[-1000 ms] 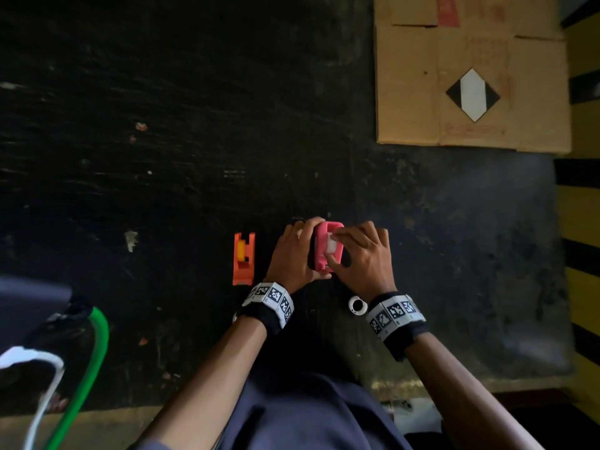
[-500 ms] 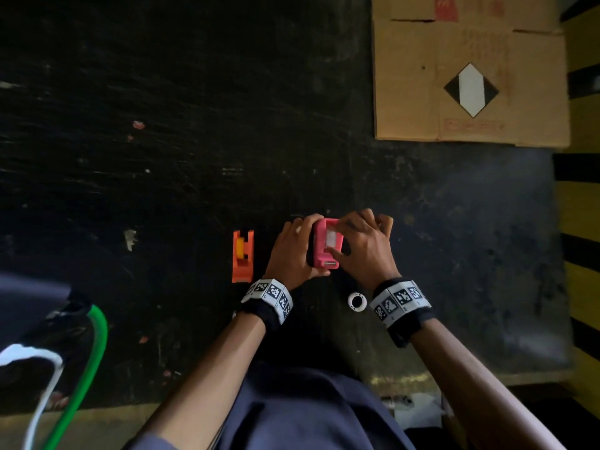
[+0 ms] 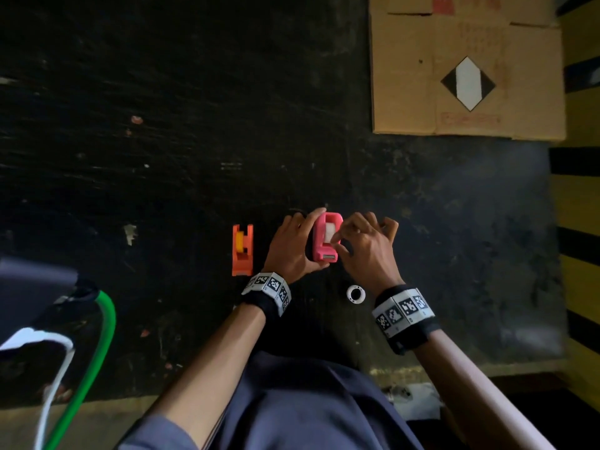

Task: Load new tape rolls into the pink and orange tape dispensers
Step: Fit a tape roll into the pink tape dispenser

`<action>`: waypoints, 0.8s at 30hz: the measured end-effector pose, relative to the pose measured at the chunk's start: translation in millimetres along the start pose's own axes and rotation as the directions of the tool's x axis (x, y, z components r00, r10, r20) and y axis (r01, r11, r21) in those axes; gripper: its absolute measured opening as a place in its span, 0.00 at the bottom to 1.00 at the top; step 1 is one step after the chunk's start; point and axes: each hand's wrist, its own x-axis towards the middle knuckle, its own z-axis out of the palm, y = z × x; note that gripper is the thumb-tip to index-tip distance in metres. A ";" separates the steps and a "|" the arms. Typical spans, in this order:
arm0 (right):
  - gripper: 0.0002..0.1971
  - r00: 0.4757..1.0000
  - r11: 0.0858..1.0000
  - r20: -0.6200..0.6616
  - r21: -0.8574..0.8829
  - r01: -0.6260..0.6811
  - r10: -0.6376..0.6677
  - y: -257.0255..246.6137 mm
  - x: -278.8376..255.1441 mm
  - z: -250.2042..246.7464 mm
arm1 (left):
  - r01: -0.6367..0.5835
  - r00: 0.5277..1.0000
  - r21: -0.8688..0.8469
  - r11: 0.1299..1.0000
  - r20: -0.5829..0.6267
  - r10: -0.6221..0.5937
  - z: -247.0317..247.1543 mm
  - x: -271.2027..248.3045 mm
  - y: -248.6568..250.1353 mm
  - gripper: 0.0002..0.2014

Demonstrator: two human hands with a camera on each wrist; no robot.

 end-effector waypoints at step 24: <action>0.18 0.969 0.946 0.006 0.212 -0.244 0.248 -21.6 -14.5 13.5 | 0.006 1.000 0.039 0.999 -0.006 -0.006 4.7 0.2 -2.3 0.56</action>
